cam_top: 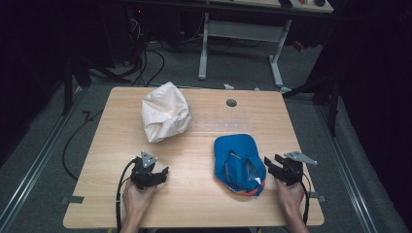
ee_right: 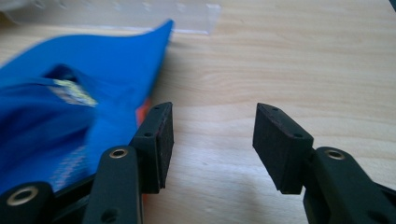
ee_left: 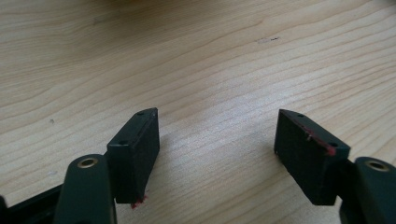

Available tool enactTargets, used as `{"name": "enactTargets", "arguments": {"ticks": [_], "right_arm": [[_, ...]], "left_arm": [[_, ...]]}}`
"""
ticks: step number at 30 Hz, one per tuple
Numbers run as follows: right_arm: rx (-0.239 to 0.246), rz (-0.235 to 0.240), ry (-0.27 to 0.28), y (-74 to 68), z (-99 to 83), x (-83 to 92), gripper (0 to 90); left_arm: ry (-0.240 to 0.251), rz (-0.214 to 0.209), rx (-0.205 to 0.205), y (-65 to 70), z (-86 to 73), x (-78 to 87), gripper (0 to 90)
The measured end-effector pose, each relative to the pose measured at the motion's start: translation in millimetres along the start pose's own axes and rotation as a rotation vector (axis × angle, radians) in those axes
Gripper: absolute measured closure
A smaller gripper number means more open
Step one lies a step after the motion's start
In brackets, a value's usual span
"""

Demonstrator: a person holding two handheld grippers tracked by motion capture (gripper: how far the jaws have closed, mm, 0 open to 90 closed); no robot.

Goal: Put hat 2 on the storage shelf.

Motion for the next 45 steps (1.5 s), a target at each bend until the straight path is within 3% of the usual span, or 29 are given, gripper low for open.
{"name": "enactTargets", "arguments": {"ticks": [4,8,12,18,22,25,31,40,45], "right_arm": [[0.023,0.054,0.037,-15.8,4.3,11.2,44.8],[0.049,0.086,0.036,-30.4,8.9,11.6,39.5],[0.077,0.093,0.001,-41.4,13.6,0.0,35.6],[0.057,0.089,-0.074,-37.5,13.1,-27.2,34.6],[0.052,0.119,-0.121,-39.2,8.7,-37.9,45.9],[0.079,0.099,-0.144,-39.9,5.0,-41.2,60.1],[0.101,0.132,-0.119,-46.1,7.4,-36.4,80.8],[0.106,0.2,-0.067,-53.9,18.2,-16.1,86.3],[0.118,0.229,-0.052,-60.8,26.3,-4.3,86.8]], "left_arm": [[0.0,0.003,0.003,-0.1,-0.2,0.0,30.3],[-0.001,0.002,0.004,0.3,-0.5,-0.1,29.3],[-0.002,0.001,0.004,0.4,-0.6,-0.1,28.9],[-0.002,0.0,0.003,0.5,-0.7,0.0,28.7],[-0.002,0.0,0.003,0.6,-0.8,0.0,28.7],[0.001,0.011,0.004,-0.1,-0.7,-0.3,28.3],[0.002,0.012,0.006,0.0,-0.7,-0.4,28.1],[-0.005,0.006,0.003,2.1,-3.2,1.4,26.8],[-0.024,-0.016,-0.024,8.0,-8.1,3.5,25.7]]}}
Point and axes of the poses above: each handheld gripper's, and its own axes: x roughly backward along the jaws, z roughly out of its top, y roughly to its right, the point moved 10 cm from there along -x, roughly forward along the jaws, and after that the axes turned 15 degrees about -y, right-handed, at the moved point
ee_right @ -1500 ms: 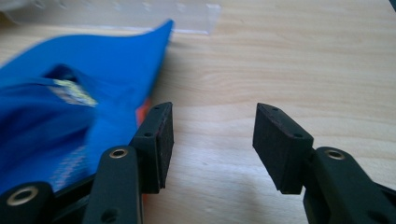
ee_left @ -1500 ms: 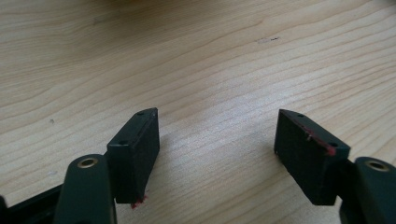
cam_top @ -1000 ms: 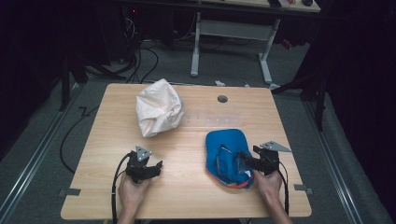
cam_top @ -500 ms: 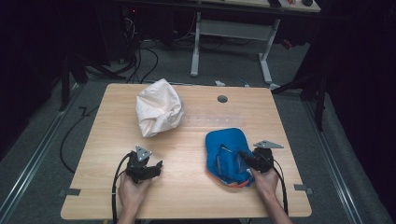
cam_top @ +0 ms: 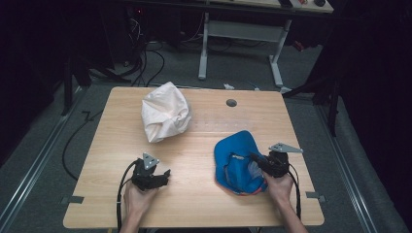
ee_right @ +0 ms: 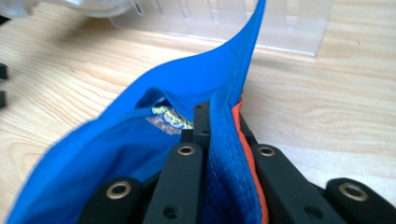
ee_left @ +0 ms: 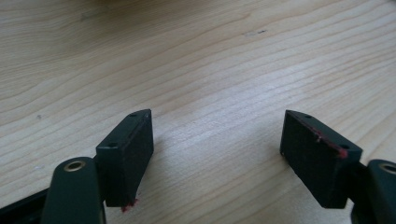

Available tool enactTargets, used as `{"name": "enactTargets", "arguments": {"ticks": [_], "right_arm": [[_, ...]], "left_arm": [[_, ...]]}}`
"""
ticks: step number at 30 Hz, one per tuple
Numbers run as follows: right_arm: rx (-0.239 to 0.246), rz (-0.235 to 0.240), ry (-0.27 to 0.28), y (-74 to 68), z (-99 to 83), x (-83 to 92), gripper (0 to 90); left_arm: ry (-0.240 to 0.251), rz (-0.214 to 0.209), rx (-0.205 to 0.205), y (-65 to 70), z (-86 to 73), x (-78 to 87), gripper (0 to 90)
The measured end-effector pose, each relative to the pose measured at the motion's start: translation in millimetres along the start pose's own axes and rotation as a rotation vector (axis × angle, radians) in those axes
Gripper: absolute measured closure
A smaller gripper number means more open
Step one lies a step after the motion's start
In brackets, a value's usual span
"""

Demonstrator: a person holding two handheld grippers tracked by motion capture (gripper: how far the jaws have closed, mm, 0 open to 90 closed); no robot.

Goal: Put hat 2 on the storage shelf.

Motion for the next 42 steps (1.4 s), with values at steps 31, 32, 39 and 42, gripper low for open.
{"name": "enactTargets", "arguments": {"ticks": [31,32,39,42], "right_arm": [[0.09,0.186,0.039,-57.7,61.3,33.1,87.4],[0.093,0.19,0.041,-59.4,63.1,33.3,87.4],[0.096,0.233,0.038,-72.5,72.6,34.7,87.3],[0.096,0.246,0.033,-76.8,74.8,34.0,87.3]], "left_arm": [[0.004,-0.158,-0.253,103.8,0.2,-9.6,23.1],[0.004,-0.161,-0.257,106.8,0.5,-11.8,23.1],[0.003,-0.175,-0.24,113.0,2.3,-22.0,22.6],[-0.001,-0.178,-0.24,114.8,1.1,-24.4,22.3]]}}
Point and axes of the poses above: each handheld gripper's, and its own axes: x roughly backward along the jaws, z roughly out of its top, y roughly to its right, the point moved 10 cm from there along -x, roughly forward along the jaws, and after that the axes turned 15 degrees about -y, right-handed, at the moved point
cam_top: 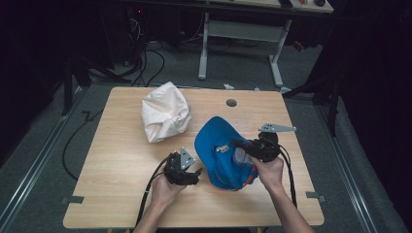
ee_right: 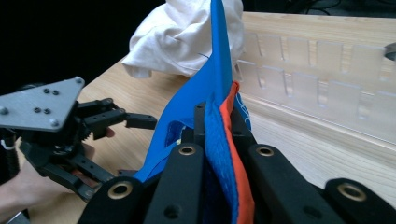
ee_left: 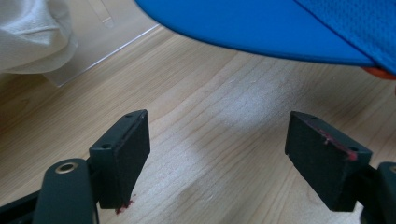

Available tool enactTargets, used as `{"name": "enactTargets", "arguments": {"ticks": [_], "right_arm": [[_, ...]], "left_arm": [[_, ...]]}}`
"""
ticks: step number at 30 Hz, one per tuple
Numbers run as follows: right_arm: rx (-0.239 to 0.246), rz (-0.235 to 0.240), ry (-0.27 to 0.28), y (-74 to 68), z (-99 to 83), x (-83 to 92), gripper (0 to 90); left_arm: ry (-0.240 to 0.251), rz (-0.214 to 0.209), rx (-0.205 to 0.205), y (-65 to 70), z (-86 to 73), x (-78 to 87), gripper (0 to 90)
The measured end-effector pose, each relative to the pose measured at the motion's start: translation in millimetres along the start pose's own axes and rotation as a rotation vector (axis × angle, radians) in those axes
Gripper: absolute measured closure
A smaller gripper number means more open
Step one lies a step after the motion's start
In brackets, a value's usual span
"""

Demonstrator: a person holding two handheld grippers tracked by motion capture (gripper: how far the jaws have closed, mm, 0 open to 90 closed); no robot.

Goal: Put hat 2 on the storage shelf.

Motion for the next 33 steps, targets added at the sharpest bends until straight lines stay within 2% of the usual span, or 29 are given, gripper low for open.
{"name": "enactTargets", "arguments": {"ticks": [5,11,14,21,25,33], "right_arm": [[-0.007,0.025,-0.008,-5.7,4.1,-4.6,87.3],[-0.018,0.048,-0.023,-11.5,6.8,-10.9,87.3],[-0.011,0.039,-0.043,-13.2,6.8,-15.8,87.2],[0.001,0.007,-0.091,-11.3,2.3,-21.6,87.1],[0.014,-0.016,-0.122,-8.0,-1.3,-22.6,87.1],[0.036,-0.01,-0.178,-8.6,-8.4,-28.6,87.1]], "left_arm": [[-0.002,-0.006,-0.008,2.1,-0.9,-3.6,21.2],[0.024,-0.014,0.004,4.2,3.8,-2.7,20.6],[0.033,-0.025,0.011,5.1,6.3,0.2,20.6],[0.048,-0.013,-0.027,6.1,7.7,8.4,19.7],[0.062,-0.027,-0.025,7.6,10.5,14.3,20.3],[0.089,-0.05,-0.042,9.4,14.0,24.2,21.4]]}}
Point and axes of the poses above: each handheld gripper's, and its own axes: x roughly backward along the jaws, z roughly out of its top, y roughly to its right, the point moved 10 cm from there along -x, roughly forward along the jaws, and after that the axes turned 15 degrees about -y, right-handed, at the moved point
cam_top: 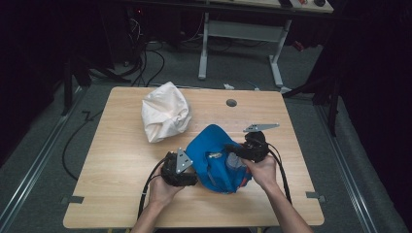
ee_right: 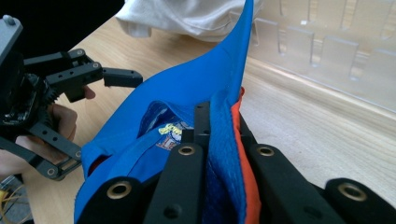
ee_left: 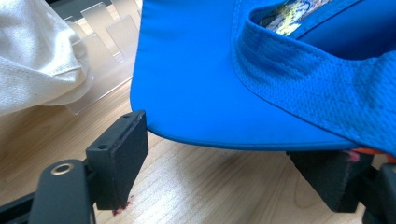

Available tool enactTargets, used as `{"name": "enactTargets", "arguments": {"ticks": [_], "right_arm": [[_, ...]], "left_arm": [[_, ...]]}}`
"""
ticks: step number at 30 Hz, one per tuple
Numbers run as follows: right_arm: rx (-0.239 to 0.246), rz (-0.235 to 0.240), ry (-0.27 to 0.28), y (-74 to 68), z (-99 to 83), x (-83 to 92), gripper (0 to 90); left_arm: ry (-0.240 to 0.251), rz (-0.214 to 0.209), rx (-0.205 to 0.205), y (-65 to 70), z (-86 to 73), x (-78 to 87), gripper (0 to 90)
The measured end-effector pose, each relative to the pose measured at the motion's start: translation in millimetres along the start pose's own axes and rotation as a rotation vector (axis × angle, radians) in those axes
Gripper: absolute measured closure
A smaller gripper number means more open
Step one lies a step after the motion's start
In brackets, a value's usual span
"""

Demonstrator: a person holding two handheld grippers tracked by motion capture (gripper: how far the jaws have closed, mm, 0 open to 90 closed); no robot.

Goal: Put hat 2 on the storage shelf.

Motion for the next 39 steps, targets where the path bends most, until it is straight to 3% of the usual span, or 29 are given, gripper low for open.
{"name": "enactTargets", "arguments": {"ticks": [5,13,17,19,21,25,32,37,39], "right_arm": [[0.006,0.038,-0.026,-3.7,-1.6,-2.0,87.0],[0.0,0.118,-0.051,-4.3,-2.8,-2.1,86.9],[-0.013,0.145,-0.066,-3.1,-3.5,-5.0,86.9],[-0.005,0.189,-0.074,-7.9,-3.6,-8.9,86.9],[0.013,0.186,-0.078,-11.6,-2.6,-12.8,86.9],[0.002,0.206,-0.072,-11.5,-1.1,-14.4,86.9],[0.0,0.2,-0.067,-10.7,-1.1,-12.6,86.3],[-0.013,0.2,-0.015,-7.5,2.6,-3.3,74.5],[-0.024,0.193,-0.001,-5.2,3.8,-1.2,64.6]], "left_arm": [[-0.001,-0.018,-0.005,0.7,0.3,3.3,25.3],[-0.026,-0.044,-0.067,8.4,-5.1,5.7,43.8],[-0.009,-0.077,-0.098,17.8,-2.2,10.3,55.3],[0.0,-0.097,-0.096,22.3,1.7,11.3,61.8],[-0.006,-0.103,-0.111,24.5,2.6,11.4,68.5],[-0.024,-0.105,-0.106,23.2,2.0,12.8,77.1],[-0.066,-0.115,-0.118,30.6,4.4,13.5,83.4],[-0.075,-0.166,-0.09,38.2,11.5,17.1,85.3],[-0.073,-0.177,-0.083,40.0,13.5,17.4,85.7]]}}
Point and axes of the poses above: each handheld gripper's, and its own axes: x roughly backward along the jaws, z roughly out of its top, y roughly to its right, the point moved 10 cm from there along -x, roughly forward along the jaws, and after that the axes turned 15 degrees about -y, right-handed, at the moved point
